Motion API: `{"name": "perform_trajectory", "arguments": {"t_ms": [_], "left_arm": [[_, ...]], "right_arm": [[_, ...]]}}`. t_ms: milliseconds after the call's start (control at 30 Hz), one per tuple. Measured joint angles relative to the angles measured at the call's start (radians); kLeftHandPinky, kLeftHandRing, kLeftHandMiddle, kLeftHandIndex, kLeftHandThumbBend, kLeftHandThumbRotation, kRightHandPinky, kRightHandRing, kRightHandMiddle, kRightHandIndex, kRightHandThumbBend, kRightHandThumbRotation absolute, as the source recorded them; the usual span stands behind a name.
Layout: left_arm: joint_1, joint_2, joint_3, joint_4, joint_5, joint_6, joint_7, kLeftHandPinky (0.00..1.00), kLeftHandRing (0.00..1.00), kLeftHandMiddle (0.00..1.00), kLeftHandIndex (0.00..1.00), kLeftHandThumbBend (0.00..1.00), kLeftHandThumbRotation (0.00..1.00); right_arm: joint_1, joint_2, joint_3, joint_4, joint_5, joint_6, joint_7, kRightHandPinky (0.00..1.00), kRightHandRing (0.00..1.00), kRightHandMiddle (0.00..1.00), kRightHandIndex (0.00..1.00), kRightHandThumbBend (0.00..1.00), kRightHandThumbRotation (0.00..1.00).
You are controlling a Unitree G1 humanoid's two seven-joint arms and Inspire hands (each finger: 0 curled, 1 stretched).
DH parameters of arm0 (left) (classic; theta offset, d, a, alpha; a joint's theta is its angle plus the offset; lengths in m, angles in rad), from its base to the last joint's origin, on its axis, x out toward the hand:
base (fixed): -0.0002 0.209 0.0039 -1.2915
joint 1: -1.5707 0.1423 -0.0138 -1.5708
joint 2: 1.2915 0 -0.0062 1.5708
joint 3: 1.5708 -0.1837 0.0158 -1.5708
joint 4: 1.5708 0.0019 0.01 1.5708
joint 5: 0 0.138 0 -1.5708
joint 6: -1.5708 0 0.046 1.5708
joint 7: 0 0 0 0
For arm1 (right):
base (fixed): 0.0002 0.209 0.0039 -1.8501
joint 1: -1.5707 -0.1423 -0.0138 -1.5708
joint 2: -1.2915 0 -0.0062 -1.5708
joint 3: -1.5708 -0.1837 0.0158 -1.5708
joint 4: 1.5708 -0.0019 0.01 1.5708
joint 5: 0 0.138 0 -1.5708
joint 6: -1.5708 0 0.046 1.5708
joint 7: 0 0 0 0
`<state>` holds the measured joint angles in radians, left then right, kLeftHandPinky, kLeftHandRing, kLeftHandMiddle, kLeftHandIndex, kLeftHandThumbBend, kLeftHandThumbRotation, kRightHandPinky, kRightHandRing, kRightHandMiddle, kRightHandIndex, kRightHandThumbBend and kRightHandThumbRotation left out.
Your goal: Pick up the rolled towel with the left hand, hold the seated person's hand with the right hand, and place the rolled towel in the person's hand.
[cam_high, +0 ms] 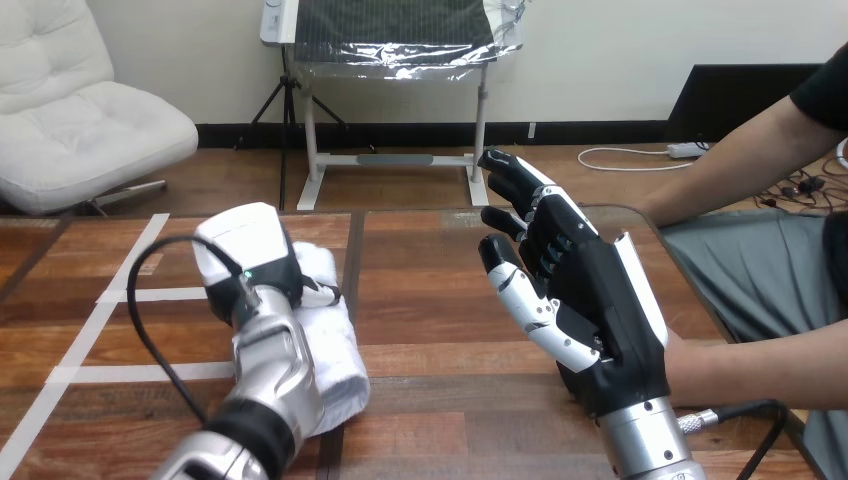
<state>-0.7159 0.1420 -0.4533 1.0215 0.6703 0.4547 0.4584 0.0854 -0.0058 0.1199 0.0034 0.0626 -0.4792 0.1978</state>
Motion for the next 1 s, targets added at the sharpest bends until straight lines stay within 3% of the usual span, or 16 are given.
{"name": "perform_trajectory", "arguments": {"t_ms": [467, 667, 1000], "left_arm": [[0.117, 0.002, 0.041, -0.041, -0.037, -0.261, 0.18, 0.11, 0.15, 0.22, 0.5, 0.72, 0.0], [0.144, 0.004, 0.046, -0.046, -0.036, -0.298, 0.221, 0.11, 0.15, 0.22, 0.51, 0.71, 0.0], [0.152, 0.01, 0.059, -0.048, -0.036, -0.318, 0.231, 0.16, 0.21, 0.29, 0.51, 0.69, 0.0]], "right_arm": [[0.0, 0.0, 0.0, 0.0, 0.0, 0.009, 0.0, 0.86, 0.94, 0.94, 0.86, 0.31, 0.29], [0.0, 0.0, 0.0, 0.0, 0.005, 0.01, 0.0, 0.86, 0.94, 0.94, 0.86, 0.31, 0.28], [0.0, 0.0, 0.0, 0.0, 0.006, 0.01, 0.0, 0.86, 0.94, 0.94, 0.86, 0.31, 0.27]]}}
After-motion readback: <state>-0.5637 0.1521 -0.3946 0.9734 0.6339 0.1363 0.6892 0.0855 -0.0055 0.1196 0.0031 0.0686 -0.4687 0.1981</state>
